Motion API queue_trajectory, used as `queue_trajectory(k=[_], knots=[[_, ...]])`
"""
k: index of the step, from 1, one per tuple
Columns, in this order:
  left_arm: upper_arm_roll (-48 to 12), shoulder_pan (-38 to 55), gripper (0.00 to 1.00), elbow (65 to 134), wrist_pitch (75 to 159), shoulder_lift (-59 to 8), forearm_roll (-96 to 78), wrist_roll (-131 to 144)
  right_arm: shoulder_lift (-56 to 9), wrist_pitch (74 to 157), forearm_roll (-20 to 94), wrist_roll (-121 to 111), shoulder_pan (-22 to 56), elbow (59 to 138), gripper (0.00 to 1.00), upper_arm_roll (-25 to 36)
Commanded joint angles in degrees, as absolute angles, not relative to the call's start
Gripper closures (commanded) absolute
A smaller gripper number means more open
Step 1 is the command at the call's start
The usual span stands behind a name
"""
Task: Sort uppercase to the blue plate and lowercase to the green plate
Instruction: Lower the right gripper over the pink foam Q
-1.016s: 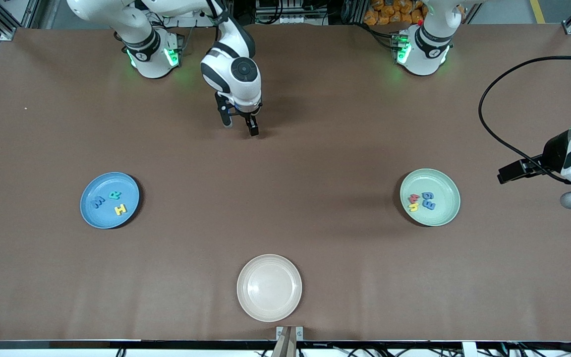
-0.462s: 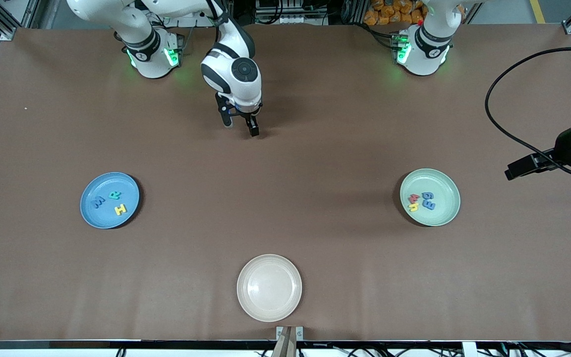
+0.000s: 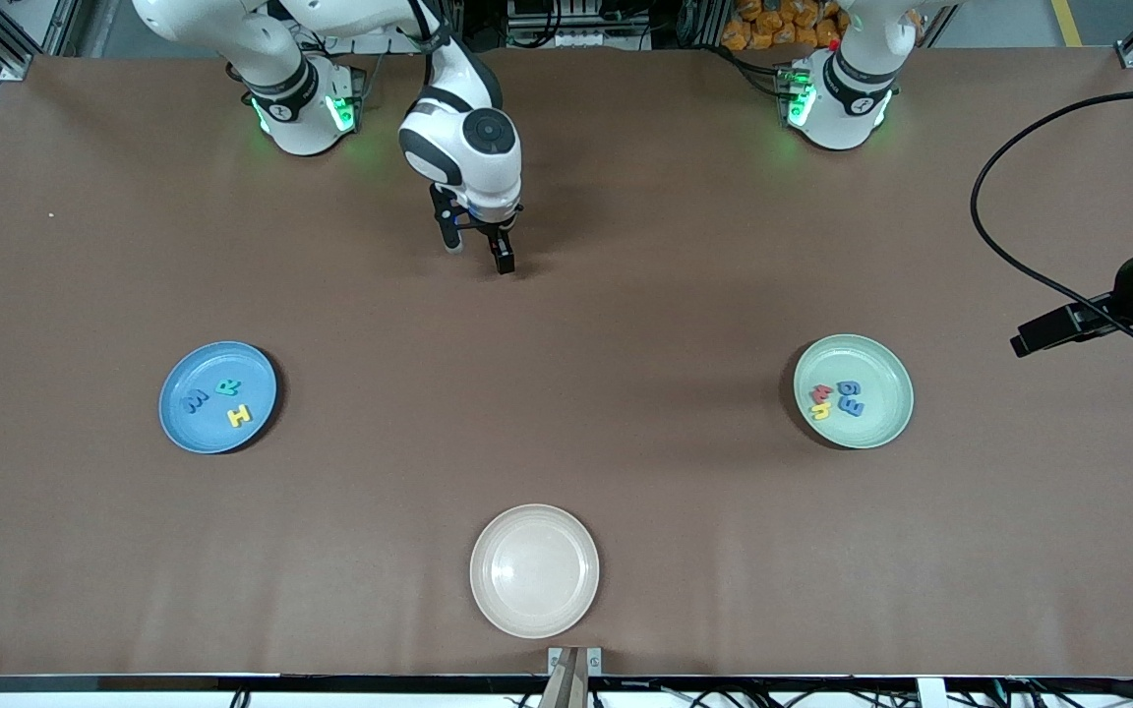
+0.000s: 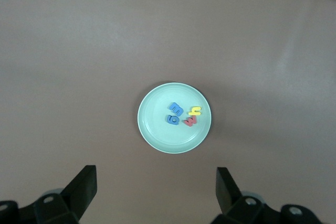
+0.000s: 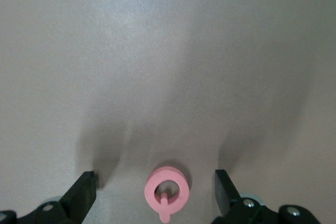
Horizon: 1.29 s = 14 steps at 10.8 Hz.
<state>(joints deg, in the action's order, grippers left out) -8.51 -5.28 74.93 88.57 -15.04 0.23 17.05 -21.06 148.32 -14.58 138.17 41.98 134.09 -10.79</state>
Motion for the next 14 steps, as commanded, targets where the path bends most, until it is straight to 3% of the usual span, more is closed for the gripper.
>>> queue_trajectory(k=[1, 8, 12, 14], knots=[[-8.44, -5.8, 0.0, 74.88, 87.54, -14.41, -1.32, 16.96, -21.09, 149.68, -17.84, 143.26, 42.19, 134.47, 0.0, -10.72], [-8.26, -5.1, 0.0, 74.88, 88.07, -14.59, -1.14, 17.05, -21.44, 150.03, -17.84, 145.55, 42.36, 134.12, 0.0, -10.72], [0.68, 2.71, 0.0, 74.88, 88.07, -14.68, -1.23, 17.05, -21.62, 150.12, -17.84, 145.81, 42.45, 134.12, 0.0, -10.72], [1.05, 3.16, 0.0, 74.88, 88.07, -14.77, -1.23, 17.05, -21.62, 150.12, -17.93, 145.81, 42.54, 133.86, 0.0, -10.81]])
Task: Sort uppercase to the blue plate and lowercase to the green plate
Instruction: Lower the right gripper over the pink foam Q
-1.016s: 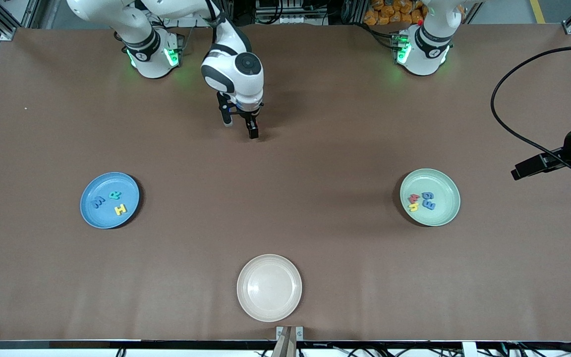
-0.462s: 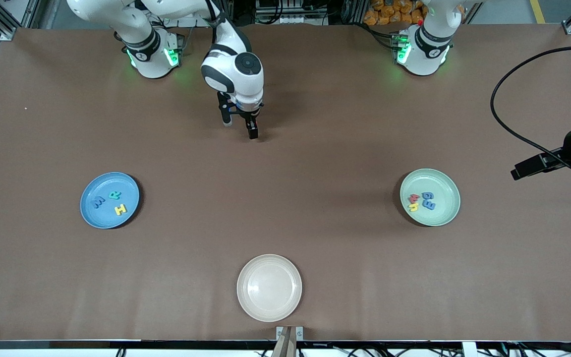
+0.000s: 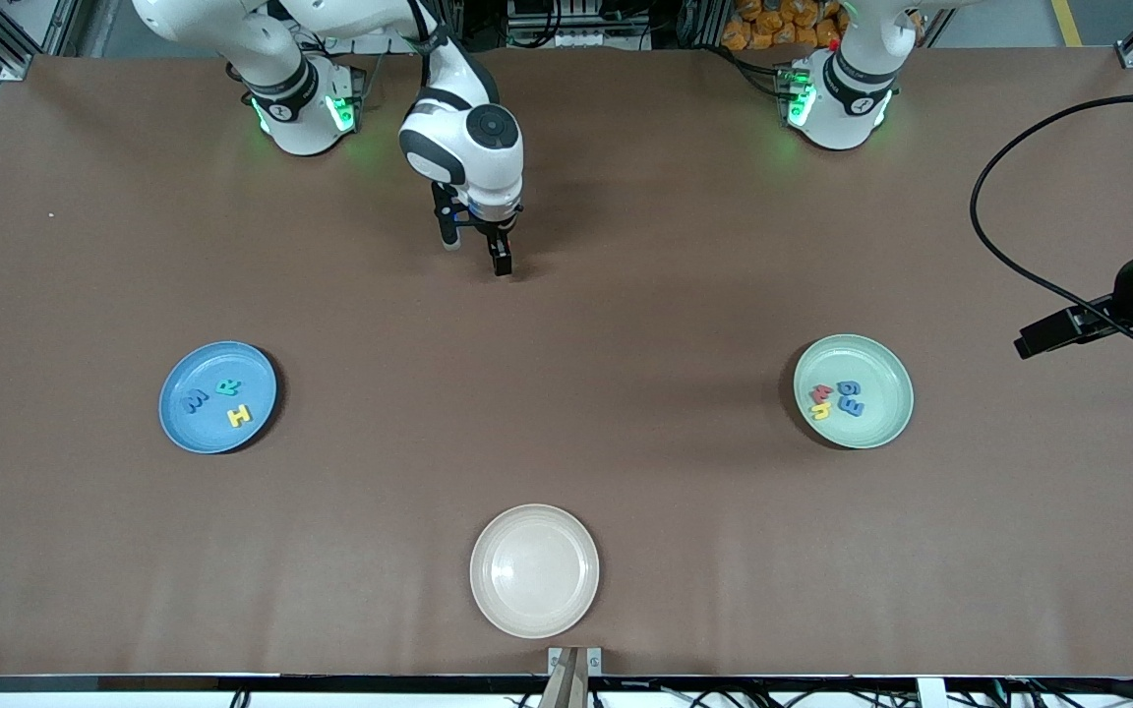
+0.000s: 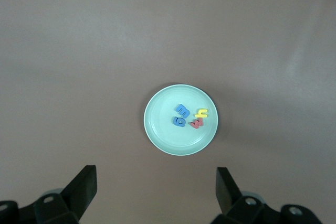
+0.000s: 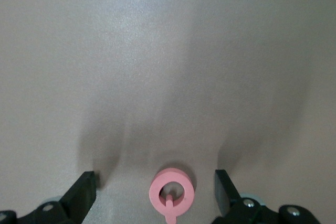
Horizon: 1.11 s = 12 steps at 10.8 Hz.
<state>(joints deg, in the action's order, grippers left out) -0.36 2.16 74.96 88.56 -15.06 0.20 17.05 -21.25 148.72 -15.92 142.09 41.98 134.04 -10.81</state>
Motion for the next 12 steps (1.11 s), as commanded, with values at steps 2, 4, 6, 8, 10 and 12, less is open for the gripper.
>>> queue_trajectory(k=[2, 4, 6, 8, 10, 12], knots=[[1.14, 3.77, 0.0, 74.88, 88.07, -14.76, -1.23, 17.14, -21.62, 150.12, -17.84, 145.81, 42.63, 133.86, 0.0, -10.81], [5.69, 7.54, 0.0, 74.88, 88.07, -14.76, -1.4, 17.14, -22.06, 150.38, -17.84, 145.9, 43.07, 133.86, 0.0, -10.81], [5.71, 7.47, 0.0, 74.88, 88.07, -14.77, -1.67, 17.14, -22.15, 150.47, -17.84, 145.9, 43.07, 133.68, 0.0, -10.81], [5.45, 7.47, 0.0, 74.88, 88.07, -14.77, -1.67, 17.14, -22.15, 150.47, -17.84, 145.9, 43.5, 133.59, 0.0, -10.81], [5.19, 6.77, 0.0, 74.88, 88.07, -14.85, -1.76, 17.14, -22.15, 150.47, -18.1, 149.31, 43.68, 133.42, 0.51, -10.81], [3.53, 5.02, 0.0, 74.88, 88.07, -15.12, -1.76, 17.14, -22.06, 150.47, -18.28, 149.59, 43.68, 133.24, 1.0, -10.72]])
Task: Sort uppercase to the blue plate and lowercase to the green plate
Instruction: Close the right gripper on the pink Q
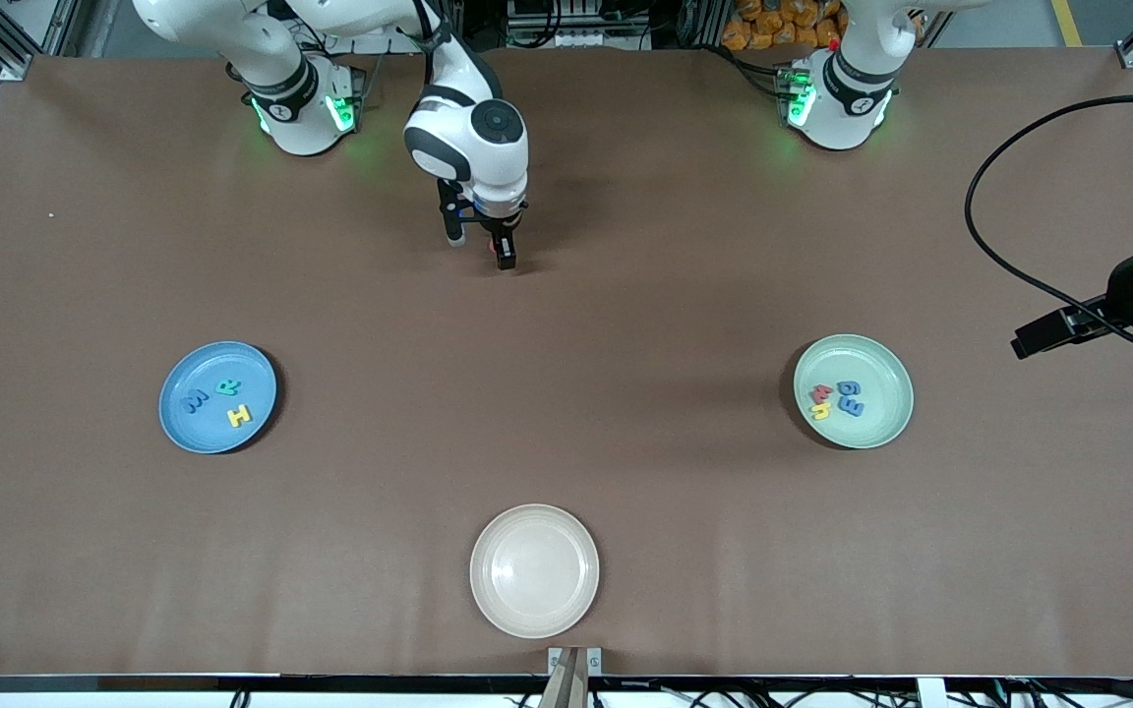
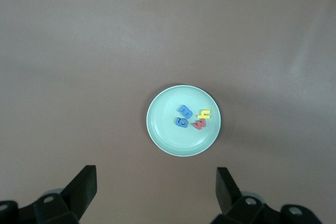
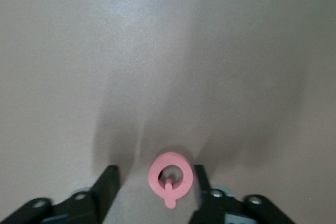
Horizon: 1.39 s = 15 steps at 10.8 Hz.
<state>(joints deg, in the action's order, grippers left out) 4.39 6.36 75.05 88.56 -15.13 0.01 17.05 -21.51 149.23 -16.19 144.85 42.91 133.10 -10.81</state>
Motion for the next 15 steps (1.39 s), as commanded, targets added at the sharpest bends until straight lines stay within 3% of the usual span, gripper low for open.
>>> queue_trajectory(k=[1, 5, 11, 15], knots=[[0.91, 2.92, 0.0, 74.88, 88.07, -15.12, -1.67, 17.23, -22.06, 150.47, -18.28, 149.59, 43.68, 133.24, 1.0, -10.72], [0.26, 3.08, 0.0, 74.8, 88.07, -14.77, -1.58, 17.58, -20.05, 149.51, -19.06, 149.07, 42.72, 133.16, 1.0, -10.46], [0.44, 2.81, 0.0, 74.45, 88.07, -14.06, -1.41, 17.58, -15.91, 147.49, -22.59, 128.72, 25.69, 132.8, 1.0, -10.46], [0.26, 2.99, 0.0, 74.44, 87.89, -12.83, -1.49, 17.32, -12.75, 140.82, -22.5, 102.99, 14.09, 132.72, 1.0, -7.3]])
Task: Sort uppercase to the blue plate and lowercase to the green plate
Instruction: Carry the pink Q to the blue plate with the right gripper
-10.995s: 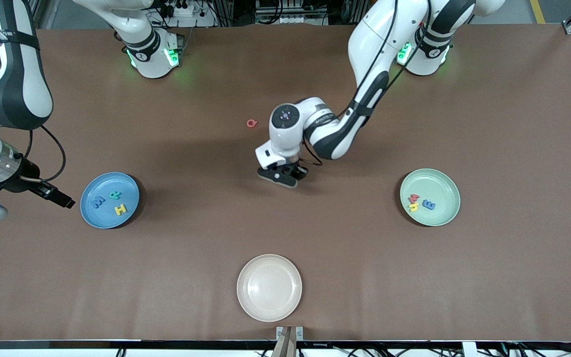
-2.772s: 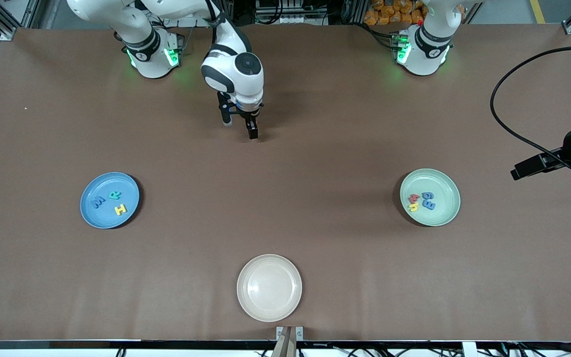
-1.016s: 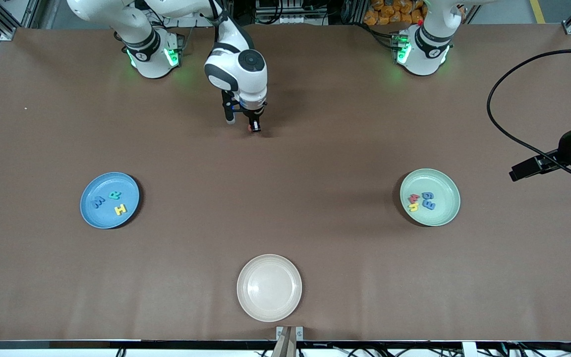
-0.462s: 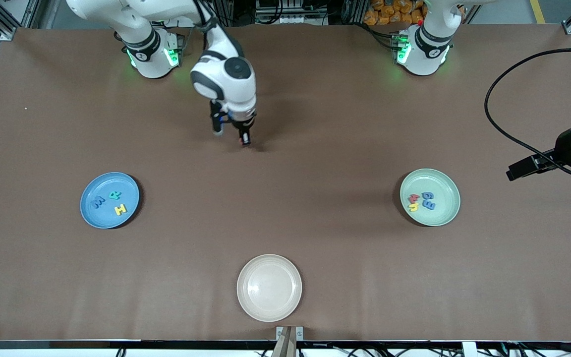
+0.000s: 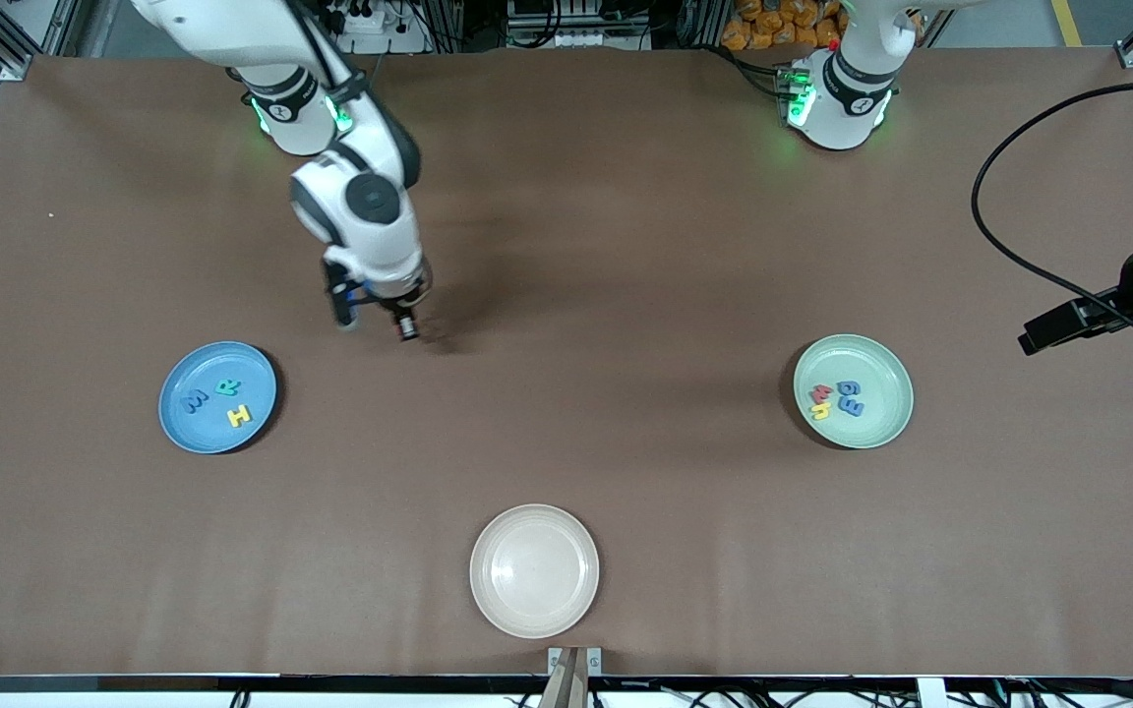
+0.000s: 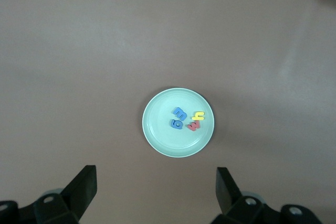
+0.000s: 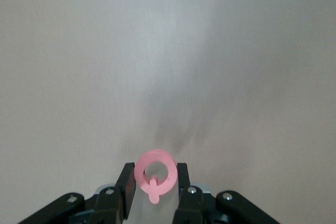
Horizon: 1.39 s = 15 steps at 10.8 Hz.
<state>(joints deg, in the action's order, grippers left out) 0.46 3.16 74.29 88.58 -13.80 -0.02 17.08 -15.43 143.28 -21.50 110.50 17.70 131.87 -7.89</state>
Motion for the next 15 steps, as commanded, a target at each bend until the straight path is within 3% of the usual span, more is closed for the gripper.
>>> queue_trajectory(k=[1, 4, 7, 8, 9, 10, 15], knots=[[0.18, 3.16, 0.0, 74.44, 87.72, -12.66, -1.41, 17.14, -12.48, 139.06, -22.5, 96.22, 10.93, 132.45, 1.0, -6.34], [0.26, 3.25, 0.0, 74.44, 87.71, -12.66, -1.41, 16.96, -12.3, 134.91, -22.5, 74.86, 5.64, 128.86, 1.0, 1.91], [0.26, 3.16, 0.0, 74.44, 87.71, -12.66, -1.41, 17.05, -12.92, 135.0, -22.24, 63.75, 0.46, 125.87, 1.0, 4.13], [0.26, 3.08, 0.0, 74.44, 87.71, -12.66, -1.41, 17.05, -13.01, 134.91, -21.89, 61.63, -0.69, 124.82, 0.9, 4.13], [0.18, 3.16, 0.0, 74.44, 87.71, -12.66, -1.49, 17.05, -13.18, 134.3, -21.8, 61.26, -0.7, 124.2, 0.29, 4.13], [0.18, 3.16, 0.0, 74.44, 87.71, -12.66, -1.49, 17.05, -13.1, 133.69, -21.8, 61.35, -0.27, 124.1, 0.0, 4.04], [0.09, 3.07, 0.0, 74.53, 87.63, -12.66, -1.58, 17.4, -10.3, 129.38, -17.36, 45.76, -3.24, 122.87, 0.0, 3.08]])
